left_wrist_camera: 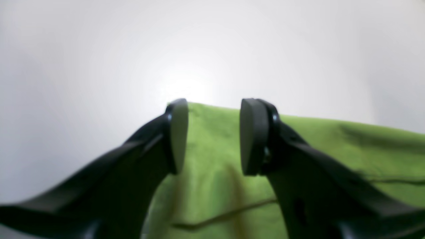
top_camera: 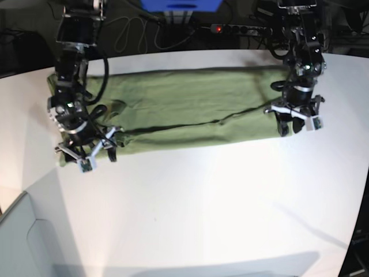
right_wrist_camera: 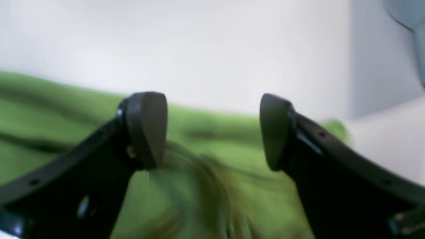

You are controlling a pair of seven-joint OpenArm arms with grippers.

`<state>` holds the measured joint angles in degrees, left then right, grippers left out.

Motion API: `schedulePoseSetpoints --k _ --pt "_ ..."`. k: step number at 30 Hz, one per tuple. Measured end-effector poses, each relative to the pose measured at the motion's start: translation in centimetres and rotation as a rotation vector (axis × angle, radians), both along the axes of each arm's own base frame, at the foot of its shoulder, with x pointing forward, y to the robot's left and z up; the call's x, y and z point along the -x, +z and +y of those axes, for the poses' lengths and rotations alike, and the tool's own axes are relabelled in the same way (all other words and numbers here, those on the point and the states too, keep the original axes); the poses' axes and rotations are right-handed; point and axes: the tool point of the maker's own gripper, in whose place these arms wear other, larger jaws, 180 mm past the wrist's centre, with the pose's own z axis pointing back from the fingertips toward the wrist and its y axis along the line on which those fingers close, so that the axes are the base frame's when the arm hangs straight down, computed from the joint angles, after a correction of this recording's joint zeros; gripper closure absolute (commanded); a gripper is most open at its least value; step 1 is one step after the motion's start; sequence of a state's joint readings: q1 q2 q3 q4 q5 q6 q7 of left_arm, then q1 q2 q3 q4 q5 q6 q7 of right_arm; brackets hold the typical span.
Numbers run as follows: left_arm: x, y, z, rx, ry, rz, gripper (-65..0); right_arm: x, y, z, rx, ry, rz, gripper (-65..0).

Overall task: Fold the T-shirt properly
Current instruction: 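Open both grippers and shift them along the shirt's folded ends, then grasp the shirt end with the left gripper, right gripper holding its end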

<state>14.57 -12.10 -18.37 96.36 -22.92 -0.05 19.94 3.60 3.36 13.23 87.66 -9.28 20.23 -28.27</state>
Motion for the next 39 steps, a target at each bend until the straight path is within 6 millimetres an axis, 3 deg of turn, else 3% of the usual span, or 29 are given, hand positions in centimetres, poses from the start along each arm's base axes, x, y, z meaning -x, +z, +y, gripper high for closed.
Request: schedulePoseSetpoints --k 5,10,14,19,23,27,31,34,39 --pt "0.5 0.0 1.9 -0.010 0.047 0.011 -25.2 0.6 -2.7 0.1 -0.003 -0.010 0.098 -38.8" --pt "0.9 0.0 3.6 -0.013 0.091 0.050 -25.2 4.1 -5.0 2.3 0.006 0.049 0.172 -38.1" --pt "0.8 -0.1 3.5 -0.004 0.091 0.056 -25.2 6.2 -5.1 4.3 0.015 0.116 0.181 -38.1" --pt "0.3 0.3 3.4 -0.004 0.088 0.039 -25.2 7.7 -2.6 4.9 0.036 0.138 0.123 -38.1" --pt "0.4 0.1 3.3 0.001 0.089 0.045 -25.2 6.4 1.3 3.4 0.101 0.150 0.008 -38.1" --pt "0.4 0.1 3.2 0.002 0.089 0.045 -25.2 5.0 2.7 0.0 0.129 0.069 -0.028 -38.1" --pt "0.8 -0.1 3.3 0.001 0.092 0.054 -25.3 4.3 2.0 -3.5 0.142 -0.026 -0.005 -38.2" --pt "1.7 -0.6 3.2 0.001 0.088 0.075 -29.3 4.6 1.8 -4.3 0.143 -0.049 0.012 -38.2" --pt "2.4 -1.1 3.3 -0.004 0.091 0.093 -37.4 5.8 -0.5 -4.5 0.139 -0.061 0.108 -38.2"
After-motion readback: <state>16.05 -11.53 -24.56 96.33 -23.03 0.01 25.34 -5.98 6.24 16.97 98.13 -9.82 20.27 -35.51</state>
